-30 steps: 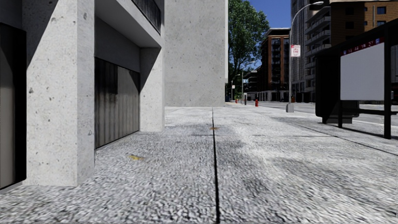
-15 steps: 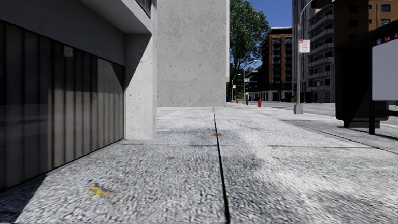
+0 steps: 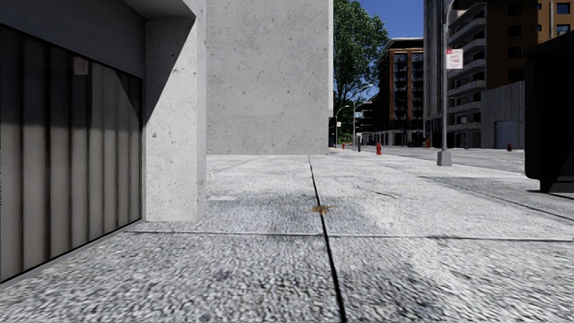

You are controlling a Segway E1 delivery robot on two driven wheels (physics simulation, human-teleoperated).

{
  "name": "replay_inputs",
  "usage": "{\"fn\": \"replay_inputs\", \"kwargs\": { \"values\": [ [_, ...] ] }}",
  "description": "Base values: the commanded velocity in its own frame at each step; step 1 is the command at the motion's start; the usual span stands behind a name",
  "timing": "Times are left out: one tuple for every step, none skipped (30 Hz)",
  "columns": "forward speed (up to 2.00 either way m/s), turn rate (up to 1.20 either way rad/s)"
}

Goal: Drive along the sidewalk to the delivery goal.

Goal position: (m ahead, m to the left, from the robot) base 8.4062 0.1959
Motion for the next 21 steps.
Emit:
{"fn": "replay_inputs", "kwargs": {
  "values": [
    [1.99, 0.00],
    [1.99, 0.00],
    [1.99, 0.00],
    [1.99, 0.00],
    [1.99, 0.00],
    [1.99, 0.00],
    [1.99, 0.00],
    [1.99, -0.05],
    [1.99, -0.09],
    [1.99, -0.09],
    [1.99, -0.11],
    [1.99, -0.12],
    [1.99, -0.15],
    [1.99, -0.15],
    [1.99, -0.17],
    [1.99, -0.17],
    [1.99, -0.19],
    [1.99, -0.19],
    [1.99, -0.20],
    [1.99, -0.20],
    [1.99, -0.22]
  ]
}}
